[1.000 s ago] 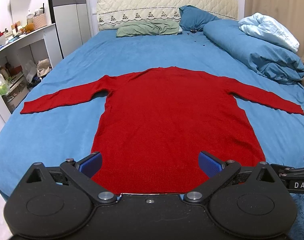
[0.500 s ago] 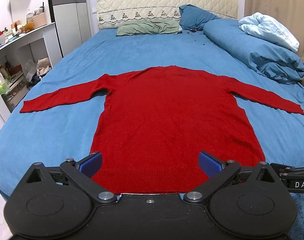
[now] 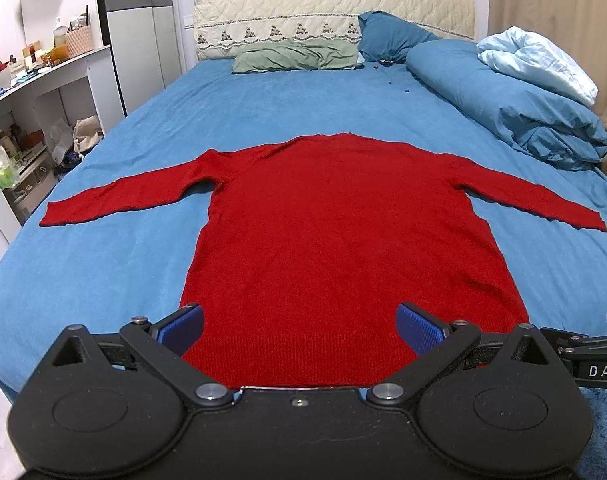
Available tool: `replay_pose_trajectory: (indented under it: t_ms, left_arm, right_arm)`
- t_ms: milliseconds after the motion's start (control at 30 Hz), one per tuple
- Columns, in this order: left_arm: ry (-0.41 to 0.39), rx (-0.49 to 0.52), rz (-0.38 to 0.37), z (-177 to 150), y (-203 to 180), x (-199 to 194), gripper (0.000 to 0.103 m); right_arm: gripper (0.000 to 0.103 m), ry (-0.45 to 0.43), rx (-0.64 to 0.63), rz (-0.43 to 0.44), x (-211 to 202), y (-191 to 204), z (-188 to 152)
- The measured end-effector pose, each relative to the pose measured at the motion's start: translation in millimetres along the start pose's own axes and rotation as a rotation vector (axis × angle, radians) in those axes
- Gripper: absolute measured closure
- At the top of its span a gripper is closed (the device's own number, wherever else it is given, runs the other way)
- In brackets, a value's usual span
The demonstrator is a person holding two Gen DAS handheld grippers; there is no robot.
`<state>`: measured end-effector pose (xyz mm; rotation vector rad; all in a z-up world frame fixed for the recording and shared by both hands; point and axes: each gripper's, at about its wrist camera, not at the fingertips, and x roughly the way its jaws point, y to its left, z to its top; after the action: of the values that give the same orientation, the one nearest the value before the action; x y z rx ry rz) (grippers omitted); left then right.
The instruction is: Fold small clothes
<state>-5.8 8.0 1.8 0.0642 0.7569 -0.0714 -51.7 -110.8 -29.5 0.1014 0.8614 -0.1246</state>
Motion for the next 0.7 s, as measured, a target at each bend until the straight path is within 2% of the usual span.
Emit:
replay_pose_trajectory:
  t_ms: [700]
  left_arm:
    - [0.003, -0.006, 0.003, 0.7, -1.7, 0.0, 0.0]
  right_arm:
    - [0.0, -0.008, -0.012, 0.008, -3.3, 0.7, 0.6]
